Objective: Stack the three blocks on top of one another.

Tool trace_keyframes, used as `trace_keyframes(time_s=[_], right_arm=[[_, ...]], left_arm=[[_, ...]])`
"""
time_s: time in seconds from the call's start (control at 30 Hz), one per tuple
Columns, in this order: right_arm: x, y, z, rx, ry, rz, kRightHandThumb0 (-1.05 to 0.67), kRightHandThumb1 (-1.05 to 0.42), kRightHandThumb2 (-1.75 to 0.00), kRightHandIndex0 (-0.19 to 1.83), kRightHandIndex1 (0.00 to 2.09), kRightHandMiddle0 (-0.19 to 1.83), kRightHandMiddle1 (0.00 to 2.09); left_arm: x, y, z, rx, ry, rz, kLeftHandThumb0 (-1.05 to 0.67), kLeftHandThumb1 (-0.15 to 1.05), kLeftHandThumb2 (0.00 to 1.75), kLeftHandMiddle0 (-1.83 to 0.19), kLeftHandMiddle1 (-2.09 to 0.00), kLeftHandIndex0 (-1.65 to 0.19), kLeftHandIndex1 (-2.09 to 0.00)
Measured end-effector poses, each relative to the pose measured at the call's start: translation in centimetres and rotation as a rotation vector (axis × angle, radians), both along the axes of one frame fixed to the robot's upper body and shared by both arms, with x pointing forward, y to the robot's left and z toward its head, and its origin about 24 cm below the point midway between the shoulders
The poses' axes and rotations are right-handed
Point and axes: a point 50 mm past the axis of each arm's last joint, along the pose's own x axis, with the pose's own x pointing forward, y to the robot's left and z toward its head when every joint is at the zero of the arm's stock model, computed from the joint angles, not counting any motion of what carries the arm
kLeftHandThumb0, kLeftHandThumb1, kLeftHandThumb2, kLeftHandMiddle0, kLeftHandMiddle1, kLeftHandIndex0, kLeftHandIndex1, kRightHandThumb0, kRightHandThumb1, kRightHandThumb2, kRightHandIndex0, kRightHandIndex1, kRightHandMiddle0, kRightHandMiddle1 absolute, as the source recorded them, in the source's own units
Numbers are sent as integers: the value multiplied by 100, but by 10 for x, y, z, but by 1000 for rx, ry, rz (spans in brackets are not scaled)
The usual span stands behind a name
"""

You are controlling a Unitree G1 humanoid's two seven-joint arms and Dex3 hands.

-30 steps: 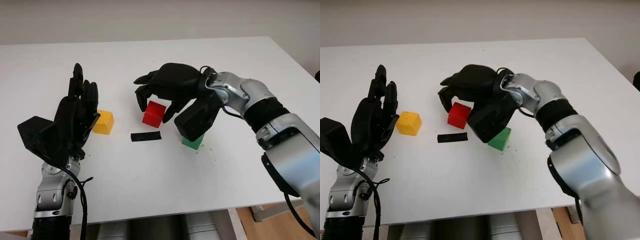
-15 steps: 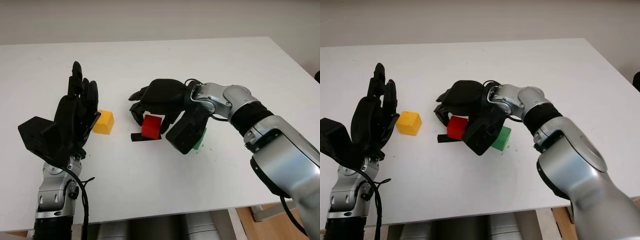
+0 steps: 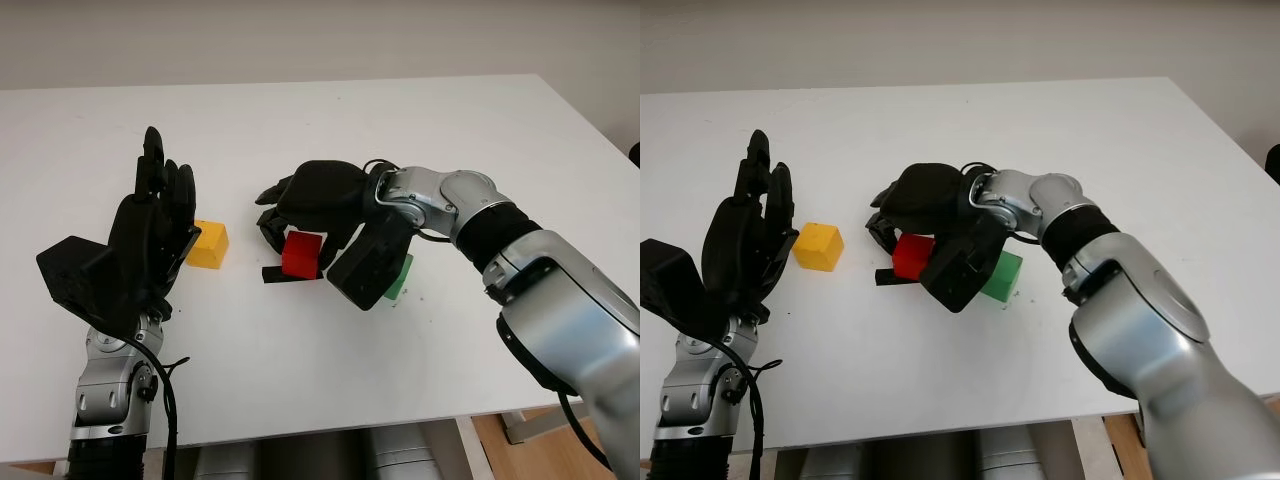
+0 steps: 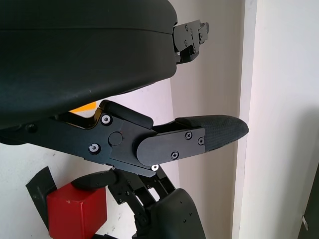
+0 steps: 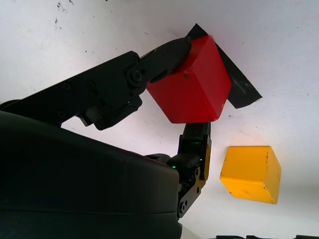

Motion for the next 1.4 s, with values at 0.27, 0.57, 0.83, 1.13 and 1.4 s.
trace_keyframes(time_s=[0.27, 0.57, 0.83, 1.13, 1.4], right_arm=[[0, 0, -1, -12, 0, 2, -62, -90, -5, 14, 3, 17, 110], [0, -5, -2, -89, -22, 5, -81, -93, -6, -19, 0, -18, 9], [1, -21, 29, -25, -41, -25, -91, -94, -6, -19, 0, -19, 0], [4, -64, 76, 481, 160, -180, -94, -97, -6, -19, 0, -19, 0], [6, -96, 70, 610, 238, -295, -91, -94, -4, -19, 0, -19, 0]], left_arm=[[0, 0, 0, -1, 0, 0, -68, 105, 58, 19, 0, 19, -1], [0, 0, 0, 0, 0, 0, -67, 105, 58, 19, -1, 19, -2], [0, 1, 0, -1, -1, 3, -68, 105, 56, 19, -1, 19, -3], [-2, 20, 14, 280, -22, 89, -73, 105, 31, 14, -5, 7, -9], [-7, 63, 52, 900, 88, 85, -75, 89, 4, 19, 0, -12, -11]])
